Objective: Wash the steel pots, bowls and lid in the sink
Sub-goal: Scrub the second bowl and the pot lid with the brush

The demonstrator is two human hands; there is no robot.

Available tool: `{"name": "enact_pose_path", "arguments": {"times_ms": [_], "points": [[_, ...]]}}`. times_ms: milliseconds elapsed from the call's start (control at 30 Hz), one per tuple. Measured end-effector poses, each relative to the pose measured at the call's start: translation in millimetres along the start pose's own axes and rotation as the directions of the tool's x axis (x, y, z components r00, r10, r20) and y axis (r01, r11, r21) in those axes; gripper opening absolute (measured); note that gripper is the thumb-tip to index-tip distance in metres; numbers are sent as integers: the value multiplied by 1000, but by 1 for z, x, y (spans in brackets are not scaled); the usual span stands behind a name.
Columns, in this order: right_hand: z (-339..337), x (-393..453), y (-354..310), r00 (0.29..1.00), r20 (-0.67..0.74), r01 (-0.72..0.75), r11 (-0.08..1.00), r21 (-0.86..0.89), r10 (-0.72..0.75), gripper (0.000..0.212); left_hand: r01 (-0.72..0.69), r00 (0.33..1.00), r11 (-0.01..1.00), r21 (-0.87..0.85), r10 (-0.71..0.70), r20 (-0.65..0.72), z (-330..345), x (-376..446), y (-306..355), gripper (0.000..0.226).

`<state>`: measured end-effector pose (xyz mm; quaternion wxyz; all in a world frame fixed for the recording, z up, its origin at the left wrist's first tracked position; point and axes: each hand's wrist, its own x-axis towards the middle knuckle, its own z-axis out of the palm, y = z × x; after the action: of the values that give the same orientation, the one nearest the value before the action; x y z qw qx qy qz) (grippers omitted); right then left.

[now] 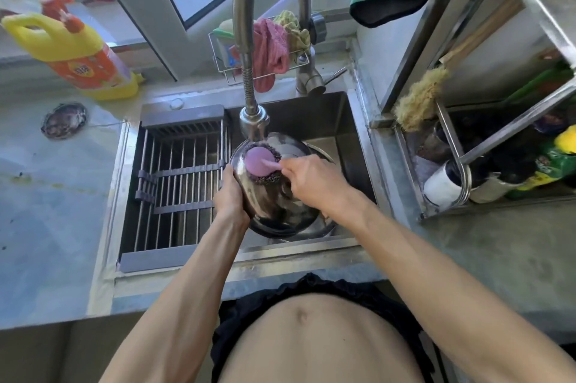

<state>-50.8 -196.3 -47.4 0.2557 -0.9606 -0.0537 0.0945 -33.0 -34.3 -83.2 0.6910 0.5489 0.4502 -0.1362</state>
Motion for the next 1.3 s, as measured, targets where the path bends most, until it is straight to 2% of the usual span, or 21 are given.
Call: {"name": "enact_pose_path", "arguments": {"times_ms": [100, 133, 267, 300, 400, 433, 567, 600, 700, 733, 867, 900, 1000, 1033, 1067, 1167, 1200, 1300], "points": [[-17, 17, 12, 983, -45, -184, 977, -104, 180, 25, 3, 1000, 1000, 10, -3, 3, -8, 5, 1, 38], [-18, 18, 10, 979, -40, -202, 973, -112, 199, 27, -7, 1000, 1000, 21, 7, -5, -8, 7, 3, 39], [-1, 11, -20, 999, 48, -16, 993, -114, 22, 39, -42, 997, 992, 116, 50, -67, -7, 16, 11, 50], [-2, 15, -17, 999, 39, -22, 993, -119, 27, 37, -42, 997, 989, 139, 51, -62, -8, 18, 11, 52], [-8, 34, 3, 981, 6, -190, 975, -111, 192, 29, -53, 997, 982, 179, 62, -44, -16, 24, 8, 51], [-7, 32, 1, 980, 22, -195, 973, -125, 199, 30, -52, 997, 984, 168, 60, -47, -18, 27, 7, 50], [7, 17, -27, 993, 116, 4, 985, -171, 16, 40, -17, 998, 991, 131, 24, -52, -18, 35, 5, 53], [6, 22, -22, 993, 113, -24, 983, -183, 45, 39, -12, 999, 990, 137, 18, -43, -17, 36, 3, 53], [-8, 44, 9, 965, 62, -242, 954, -175, 256, 31, -25, 1000, 987, 159, 25, 4, -17, 36, -1, 52], [-9, 43, 11, 960, 57, -258, 947, -191, 273, 30, -26, 1000, 987, 157, 25, 8, -16, 36, 0, 52], [0, 25, -19, 992, 123, -15, 982, -190, 39, 36, 0, 999, 991, 133, -5, 42, -14, 39, 5, 50], [-1, 28, -17, 993, 115, -13, 982, -189, 36, 36, 10, 997, 993, 117, -19, 75, -15, 39, 4, 47], [-10, 50, 14, 970, 54, -224, 954, -199, 238, 32, 17, 985, 998, 59, -27, 169, -25, 40, 1, 39], [-10, 49, 17, 963, 49, -247, 945, -214, 263, 32, 27, 982, 999, 44, -35, 185, -29, 42, 1, 39], [-8, 45, 14, 971, 51, -218, 951, -220, 234, 32, 44, 980, 998, 34, -50, 194, -32, 45, 1, 40], [-4, 29, -10, 991, 128, -8, 981, -195, 34, 35, 105, 971, 994, -20, -99, 218, -34, 48, -1, 52], [-6, 33, -8, 992, 120, -5, 979, -206, 30, 36, 114, 968, 993, -29, -104, 229, -33, 48, -2, 55], [-18, 48, 19, 969, 55, -221, 945, -242, 240, 30, 125, 966, 991, -57, -108, 236, -31, 45, -6, 56]]}}
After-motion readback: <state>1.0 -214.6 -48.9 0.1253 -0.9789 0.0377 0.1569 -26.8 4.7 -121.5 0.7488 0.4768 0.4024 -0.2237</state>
